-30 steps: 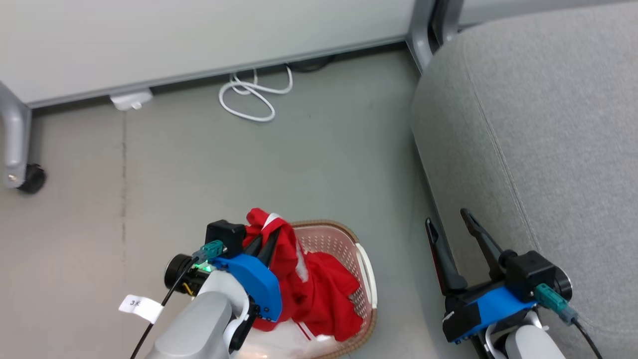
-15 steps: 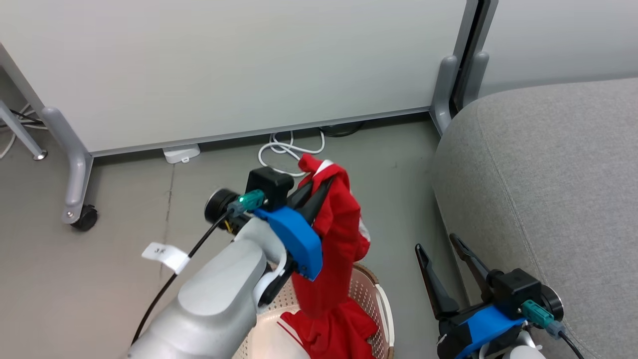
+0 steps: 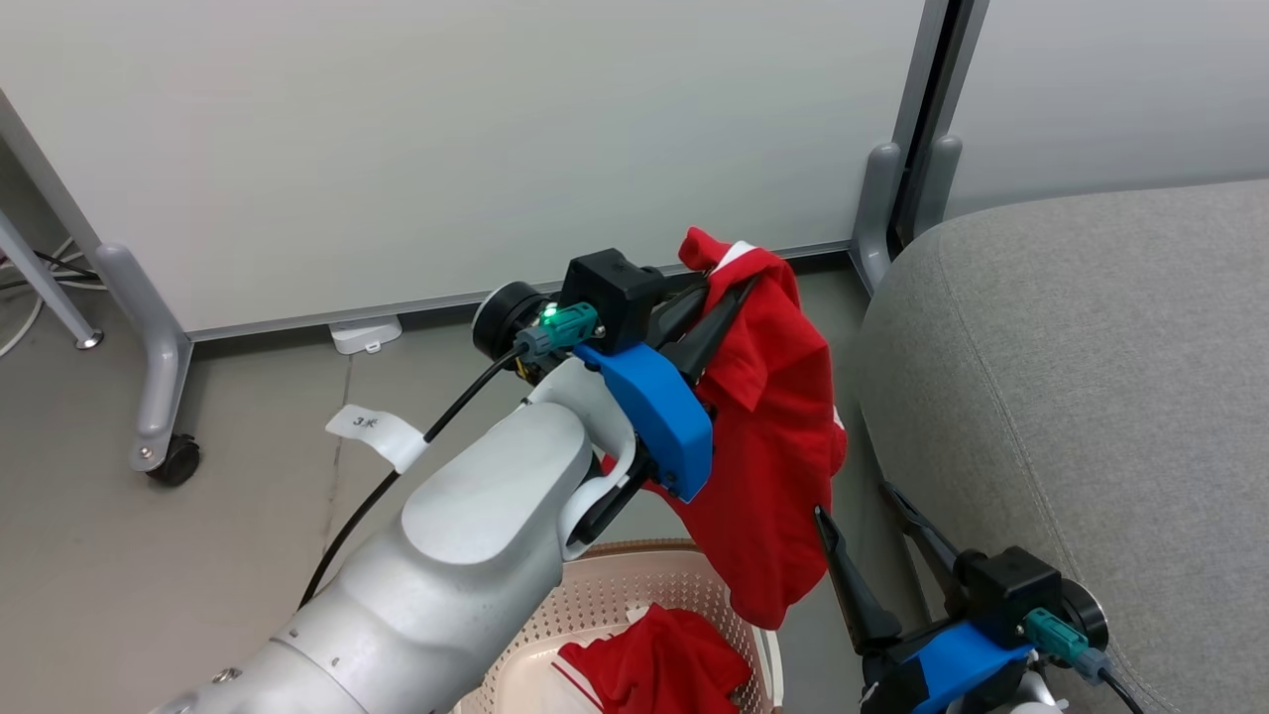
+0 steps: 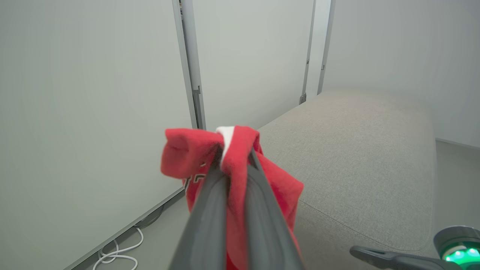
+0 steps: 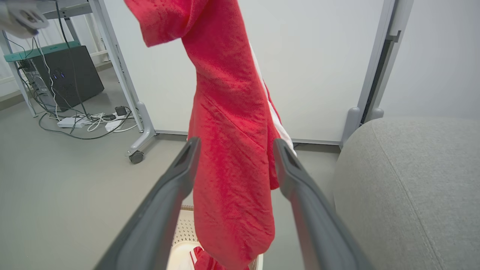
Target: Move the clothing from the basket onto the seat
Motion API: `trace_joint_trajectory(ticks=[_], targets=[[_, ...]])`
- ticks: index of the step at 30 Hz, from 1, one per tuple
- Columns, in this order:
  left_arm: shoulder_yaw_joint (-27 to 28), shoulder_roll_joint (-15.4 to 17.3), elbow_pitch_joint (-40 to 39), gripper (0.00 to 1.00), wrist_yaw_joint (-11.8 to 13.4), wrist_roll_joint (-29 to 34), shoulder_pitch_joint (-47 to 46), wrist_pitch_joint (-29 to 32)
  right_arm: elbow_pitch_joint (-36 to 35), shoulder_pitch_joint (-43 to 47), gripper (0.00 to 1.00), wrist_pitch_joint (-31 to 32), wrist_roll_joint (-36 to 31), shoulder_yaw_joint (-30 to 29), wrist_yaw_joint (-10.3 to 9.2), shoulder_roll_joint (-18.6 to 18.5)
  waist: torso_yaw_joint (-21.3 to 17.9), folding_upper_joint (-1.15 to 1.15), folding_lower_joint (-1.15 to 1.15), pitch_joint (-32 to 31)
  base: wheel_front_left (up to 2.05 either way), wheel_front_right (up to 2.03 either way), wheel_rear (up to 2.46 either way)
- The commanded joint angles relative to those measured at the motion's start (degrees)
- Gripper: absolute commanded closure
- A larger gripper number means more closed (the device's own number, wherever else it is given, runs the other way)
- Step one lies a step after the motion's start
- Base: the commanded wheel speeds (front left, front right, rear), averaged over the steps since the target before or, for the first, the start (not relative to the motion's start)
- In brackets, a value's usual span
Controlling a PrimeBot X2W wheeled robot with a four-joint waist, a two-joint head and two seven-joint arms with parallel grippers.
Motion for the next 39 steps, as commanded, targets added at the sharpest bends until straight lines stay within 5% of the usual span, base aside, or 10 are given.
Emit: trace_joint_trajectory(ticks=[1, 21, 39], targets=[[-0.35, -0.06, 0.01, 1.0, -0.07, -0.36, -1.33, -0.19, -0.12, 0.92, 0.0, 0.13, 0.57, -0.08, 0.03, -0.18, 0.01, -0.01, 0.0, -0.17, 0.0, 0.0, 0.0], [-5.31, -0.88, 1.91, 1.0, -0.07, -4.4, -3.94, -1.47, 1.2, -4.02, 0.0, 2.05, -0.22, -1.01, 0.03, -0.18, 0.57, -0.01, 0.0, 0.19, 0.0, 0.0, 0.0], [-9.39, -1.1, 0.94, 1.0, -0.07, -7.37, -6.36, -2.29, 17.44, -19.9, 0.0, 3.8, 1.02, 4.48, 0.03, -0.19, 2.23, -0.01, 0.0, 1.91, 0.0, 0.0, 0.0]])
